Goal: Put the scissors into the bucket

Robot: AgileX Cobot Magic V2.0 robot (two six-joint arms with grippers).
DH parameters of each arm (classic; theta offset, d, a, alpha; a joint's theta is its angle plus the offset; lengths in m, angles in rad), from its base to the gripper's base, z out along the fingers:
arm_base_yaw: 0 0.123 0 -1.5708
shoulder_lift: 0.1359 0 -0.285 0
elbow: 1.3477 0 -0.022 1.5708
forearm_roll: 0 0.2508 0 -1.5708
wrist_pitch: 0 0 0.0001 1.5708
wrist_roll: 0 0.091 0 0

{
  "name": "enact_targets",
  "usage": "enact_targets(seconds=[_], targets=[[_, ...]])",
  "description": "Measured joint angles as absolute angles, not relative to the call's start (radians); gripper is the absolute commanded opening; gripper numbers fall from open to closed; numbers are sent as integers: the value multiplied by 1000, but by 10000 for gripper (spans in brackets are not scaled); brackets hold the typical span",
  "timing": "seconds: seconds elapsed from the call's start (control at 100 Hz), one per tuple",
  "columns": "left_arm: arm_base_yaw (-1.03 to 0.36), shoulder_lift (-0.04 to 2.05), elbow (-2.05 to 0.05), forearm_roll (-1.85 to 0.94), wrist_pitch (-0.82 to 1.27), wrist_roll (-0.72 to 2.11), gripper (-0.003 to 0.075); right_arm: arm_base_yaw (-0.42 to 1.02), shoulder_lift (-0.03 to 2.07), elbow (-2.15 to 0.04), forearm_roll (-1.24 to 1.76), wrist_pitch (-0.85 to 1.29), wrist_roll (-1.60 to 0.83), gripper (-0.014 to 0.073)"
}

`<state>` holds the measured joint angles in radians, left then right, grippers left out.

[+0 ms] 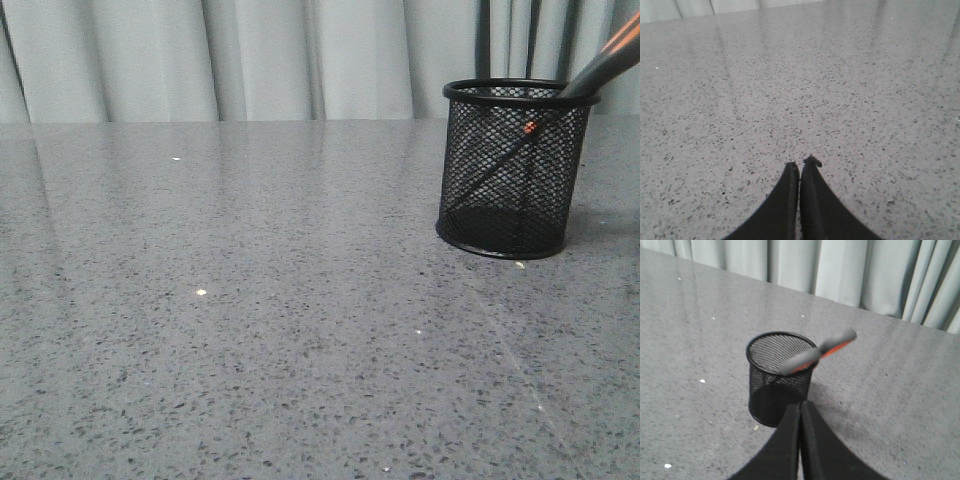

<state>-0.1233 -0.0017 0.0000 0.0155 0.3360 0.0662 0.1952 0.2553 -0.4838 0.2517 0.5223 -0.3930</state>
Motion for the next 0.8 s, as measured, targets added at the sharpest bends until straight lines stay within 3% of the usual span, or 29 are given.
enact_targets(seconds=[0.34, 0.8], targets=[[-123, -2, 0, 15, 336, 66, -20, 13, 27, -43, -6, 140, 37, -45], [-123, -2, 0, 13, 336, 66, -20, -24, -10, 14, -16, 318, 64, -45]])
